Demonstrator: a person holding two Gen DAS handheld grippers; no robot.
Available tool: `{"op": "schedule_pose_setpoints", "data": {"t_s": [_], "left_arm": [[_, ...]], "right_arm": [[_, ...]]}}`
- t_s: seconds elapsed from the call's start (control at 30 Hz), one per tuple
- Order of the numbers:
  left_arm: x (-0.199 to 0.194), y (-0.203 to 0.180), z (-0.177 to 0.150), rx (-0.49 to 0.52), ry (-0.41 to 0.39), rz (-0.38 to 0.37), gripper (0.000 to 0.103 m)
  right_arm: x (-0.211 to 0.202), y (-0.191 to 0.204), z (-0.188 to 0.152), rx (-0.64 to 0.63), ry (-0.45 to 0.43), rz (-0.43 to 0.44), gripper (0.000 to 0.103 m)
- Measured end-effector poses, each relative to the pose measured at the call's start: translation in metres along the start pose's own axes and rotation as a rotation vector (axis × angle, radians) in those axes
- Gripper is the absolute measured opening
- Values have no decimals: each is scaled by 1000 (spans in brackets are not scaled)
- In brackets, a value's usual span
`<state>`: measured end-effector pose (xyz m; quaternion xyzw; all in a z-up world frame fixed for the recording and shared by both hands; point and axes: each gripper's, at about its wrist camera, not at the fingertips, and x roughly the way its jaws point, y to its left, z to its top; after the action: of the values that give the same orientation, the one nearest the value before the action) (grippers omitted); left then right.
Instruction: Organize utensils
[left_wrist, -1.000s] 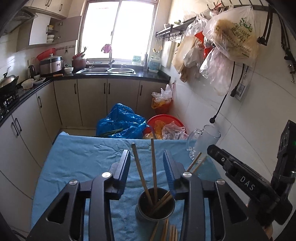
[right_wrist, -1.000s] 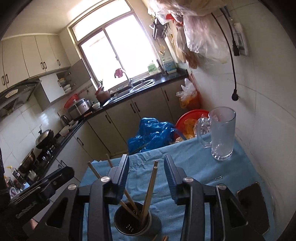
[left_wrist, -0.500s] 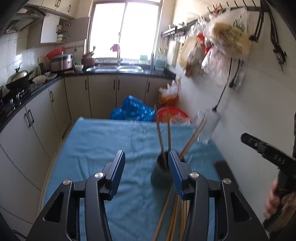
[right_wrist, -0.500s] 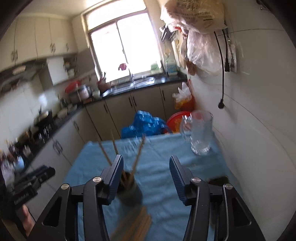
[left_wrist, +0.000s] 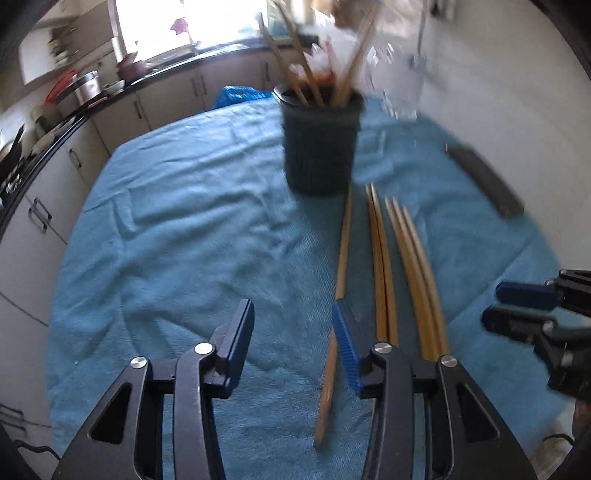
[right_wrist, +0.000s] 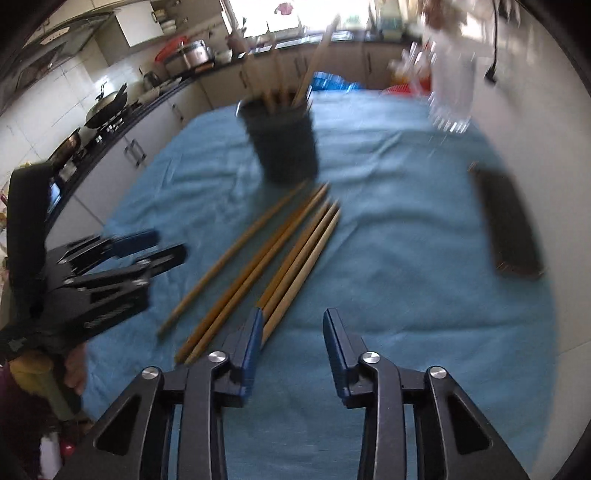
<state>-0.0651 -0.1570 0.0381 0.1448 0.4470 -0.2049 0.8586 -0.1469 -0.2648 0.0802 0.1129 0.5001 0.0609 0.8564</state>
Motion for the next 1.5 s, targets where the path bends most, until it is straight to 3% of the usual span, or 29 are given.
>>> {"op": "schedule_pose_setpoints", "data": {"t_s": [0.1,0.23,0.3,0.37,0.4,0.57,0.7,0.93,1.03,1.1,1.2,1.3,1.5], "left_arm": [[12,-10,-3,53,30,17,41],[20,-15,1,64,47,14,28],[21,-16,4,55,56,0,21],[22,-16,5,43,63,-3,3],[25,-17,6,39,72,4,0],[27,-8,3,-33,93,-13,0],[15,10,-4,-160,140,-87,0],[-15,15,-37,-203,180,-158,0],[-27,15,-43,-201,175,-217,0],[-38,14,-50,-181,130,-250,0],[-39,10,-48,-143,84,-246,3],[-35,3,-40,-109,55,-239,17],[-7,-14,-18,-38,68,-197,19]], "right_arm": [[18,10,-9,-6,27,9,29],[32,13,-11,-15,33,-30,26],[34,13,-11,-5,25,-29,26],[36,13,-9,4,19,-45,26],[38,13,-7,9,18,-56,26],[45,19,-1,-3,21,-130,15],[44,15,-1,11,25,-134,12],[16,-22,-27,44,45,-171,8],[2,-40,-37,66,39,-168,8],[-3,-45,-42,67,36,-161,9],[-5,-46,-46,52,24,-157,9],[-5,-45,-48,49,15,-162,9],[-6,-51,-49,71,-2,-130,9]]}}
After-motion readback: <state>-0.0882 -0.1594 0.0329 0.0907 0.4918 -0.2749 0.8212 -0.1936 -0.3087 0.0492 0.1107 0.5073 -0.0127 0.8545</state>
